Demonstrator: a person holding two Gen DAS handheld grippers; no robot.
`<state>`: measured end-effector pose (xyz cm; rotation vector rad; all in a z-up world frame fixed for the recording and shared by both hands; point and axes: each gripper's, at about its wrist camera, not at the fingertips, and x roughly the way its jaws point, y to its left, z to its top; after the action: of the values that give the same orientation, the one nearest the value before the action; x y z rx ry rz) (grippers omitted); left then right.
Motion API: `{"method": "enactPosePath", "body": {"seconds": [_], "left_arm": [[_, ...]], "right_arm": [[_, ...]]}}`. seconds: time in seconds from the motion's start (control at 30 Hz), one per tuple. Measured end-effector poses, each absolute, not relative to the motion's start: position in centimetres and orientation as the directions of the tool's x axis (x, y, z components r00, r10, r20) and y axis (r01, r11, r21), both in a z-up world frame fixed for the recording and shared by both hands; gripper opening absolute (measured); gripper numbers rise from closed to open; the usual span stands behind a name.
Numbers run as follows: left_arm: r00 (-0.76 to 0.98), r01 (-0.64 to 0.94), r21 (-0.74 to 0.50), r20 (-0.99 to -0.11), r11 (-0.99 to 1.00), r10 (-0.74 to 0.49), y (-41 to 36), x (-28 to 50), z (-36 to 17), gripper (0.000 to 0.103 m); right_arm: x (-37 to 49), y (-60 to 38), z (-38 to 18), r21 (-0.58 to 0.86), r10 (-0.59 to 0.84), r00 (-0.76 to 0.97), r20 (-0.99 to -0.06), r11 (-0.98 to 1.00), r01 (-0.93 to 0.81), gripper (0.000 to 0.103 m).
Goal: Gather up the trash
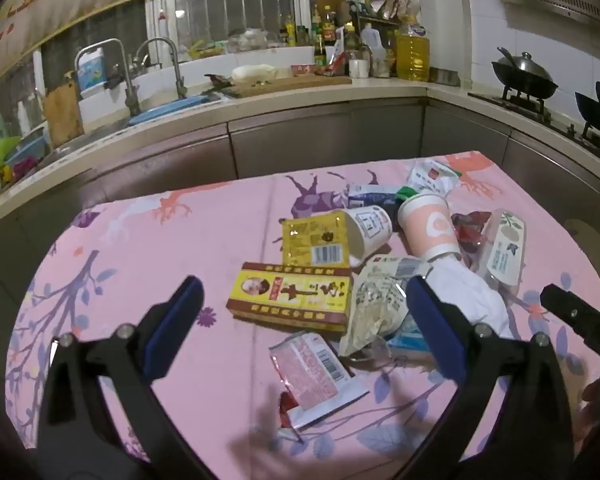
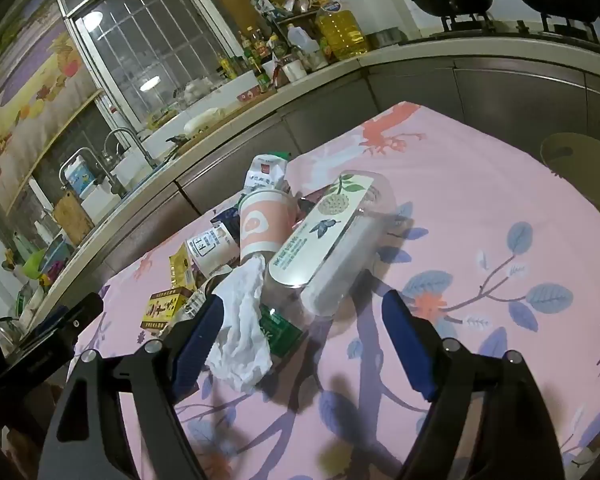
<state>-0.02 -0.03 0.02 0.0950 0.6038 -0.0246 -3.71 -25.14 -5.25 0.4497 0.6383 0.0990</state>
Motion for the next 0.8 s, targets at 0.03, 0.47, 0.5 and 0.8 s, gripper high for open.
{"method": "enactPosePath", "body": {"seconds": [0.03,0.47,0.5,0.8], "left_arm": [[0.821,0.054,0.066,-0.571,0.996,-0.007,0.0,0.0,0.0,0.097],[0.808,0.041,0.057,-0.588,0.998,0.0,0.7,0.4,-0.8,0.097],[0.809,0.041,0.059,-0.588,0.997,0.001,0.7,0.4,-0.8,0.097],[0.803,0.046,0.072,-0.596,0.996,0.006,0.7,0.7,-1.0,0.097]], "right_arm": [[-3.7,-25.1,-5.3,0.434,0.226,0.798,-0.559,0.899,0.05,0.079],[-3.4,-24.6,-6.3,0.439,0.234,0.788,-0.57,0.897,0.051,0.079],[-3.4,-24.7,-6.1,0.441,0.235,0.786,-0.572,0.896,0.053,0.079],[-3.4,-24.5,-5.5,0.437,0.242,0.793,-0.56,0.899,0.033,0.079]]}}
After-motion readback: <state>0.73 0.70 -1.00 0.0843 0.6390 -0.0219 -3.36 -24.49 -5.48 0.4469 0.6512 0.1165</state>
